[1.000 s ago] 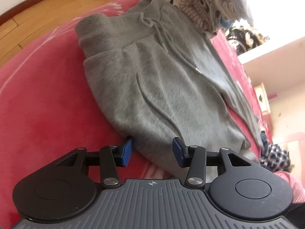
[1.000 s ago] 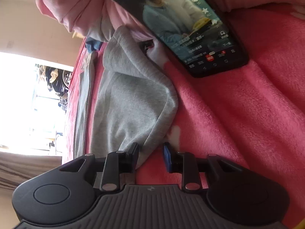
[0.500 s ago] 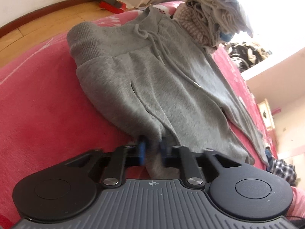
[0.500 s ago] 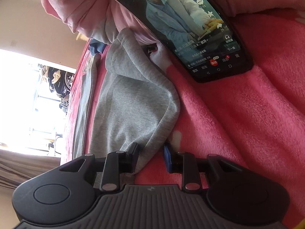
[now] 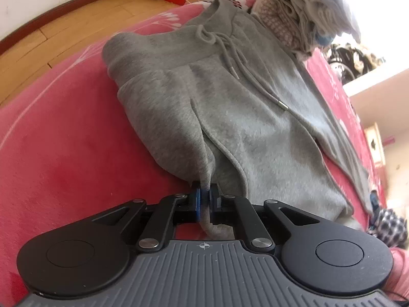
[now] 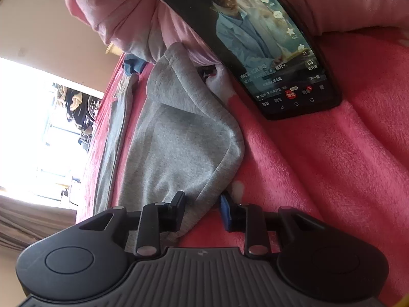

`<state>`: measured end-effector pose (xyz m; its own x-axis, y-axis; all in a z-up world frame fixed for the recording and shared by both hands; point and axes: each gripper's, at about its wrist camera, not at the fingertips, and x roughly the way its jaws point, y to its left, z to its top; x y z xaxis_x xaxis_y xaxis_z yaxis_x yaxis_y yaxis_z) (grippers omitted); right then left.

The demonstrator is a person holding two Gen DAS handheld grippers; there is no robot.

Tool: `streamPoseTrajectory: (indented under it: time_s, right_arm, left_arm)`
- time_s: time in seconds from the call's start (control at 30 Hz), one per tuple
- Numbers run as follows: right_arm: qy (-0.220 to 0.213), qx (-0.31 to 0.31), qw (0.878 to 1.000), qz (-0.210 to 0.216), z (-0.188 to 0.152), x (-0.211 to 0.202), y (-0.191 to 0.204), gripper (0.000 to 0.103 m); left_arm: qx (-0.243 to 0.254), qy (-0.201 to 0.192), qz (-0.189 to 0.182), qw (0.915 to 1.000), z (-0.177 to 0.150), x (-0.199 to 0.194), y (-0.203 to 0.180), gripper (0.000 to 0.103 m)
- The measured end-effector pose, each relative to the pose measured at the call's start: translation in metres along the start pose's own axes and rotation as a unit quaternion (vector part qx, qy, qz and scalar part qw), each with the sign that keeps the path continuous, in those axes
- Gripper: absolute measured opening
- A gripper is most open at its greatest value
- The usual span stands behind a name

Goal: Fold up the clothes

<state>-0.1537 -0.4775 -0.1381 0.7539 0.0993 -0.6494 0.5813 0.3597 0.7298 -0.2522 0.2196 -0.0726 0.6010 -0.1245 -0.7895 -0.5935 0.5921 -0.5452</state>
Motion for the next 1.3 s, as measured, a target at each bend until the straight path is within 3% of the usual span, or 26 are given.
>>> streamPoseTrajectory:
  time_s: [0.2, 0.23, 0.3, 0.33, 0.63, 0.73, 0.83, 1.0, 1.1, 1.13, 1.17, 1.3]
  right_arm:
    - [-0.019, 0.008, 1.000, 0.006, 0.000, 0.005, 0.001, 0.037]
    - [-0.023, -0.002, 1.000, 0.003, 0.000, 0.005, 0.004, 0.036]
    - [-0.035, -0.027, 0.999, -0.009, 0.000, 0.004, 0.010, 0.024]
    - [-0.041, -0.042, 0.998, -0.016, 0.000, 0.001, 0.013, 0.011]
    - [-0.092, -0.113, 0.988, -0.060, 0.005, -0.021, 0.036, 0.009]
    - [-0.083, -0.074, 0.993, -0.049, 0.006, -0.018, 0.029, 0.014]
    - [-0.051, -0.028, 0.998, -0.024, 0.006, -0.014, 0.015, 0.034]
    - [0.000, -0.024, 0.999, -0.025, -0.006, -0.004, 0.009, 0.039]
    - [0.013, -0.039, 0.999, -0.016, -0.013, 0.001, 0.010, 0.036]
    - [0.011, -0.049, 0.999, -0.010, -0.014, 0.001, 0.012, 0.021]
    - [0.009, -0.049, 0.999, -0.009, -0.014, 0.001, 0.013, 0.012]
    - [0.011, -0.028, 0.999, -0.009, -0.012, 0.004, 0.008, 0.015]
  left_arm:
    - [-0.038, -0.010, -0.018, 0.9991, 0.003, -0.001, 0.013, 0.022]
    - [-0.041, -0.012, -0.018, 0.9989, 0.002, 0.000, 0.013, 0.022]
    - [-0.045, -0.015, -0.017, 0.9987, 0.002, 0.002, 0.014, 0.022]
    - [-0.045, -0.016, -0.015, 0.9988, 0.001, 0.002, 0.013, 0.022]
    - [-0.019, -0.024, 0.004, 0.9995, 0.001, 0.003, 0.006, 0.022]
    - [-0.016, -0.023, 0.007, 0.9996, 0.003, 0.004, 0.005, 0.022]
    - [-0.014, -0.022, 0.007, 0.9996, 0.003, 0.004, 0.005, 0.022]
    - [-0.021, -0.020, -0.002, 0.9996, 0.004, 0.004, 0.008, 0.022]
    - [-0.029, -0.020, -0.007, 0.9994, 0.004, 0.005, 0.010, 0.023]
    - [-0.031, -0.020, -0.009, 0.9993, 0.004, 0.006, 0.011, 0.024]
    - [-0.033, -0.021, -0.011, 0.9992, 0.004, 0.006, 0.011, 0.025]
    - [-0.043, -0.023, -0.024, 0.9985, 0.003, 0.008, 0.014, 0.034]
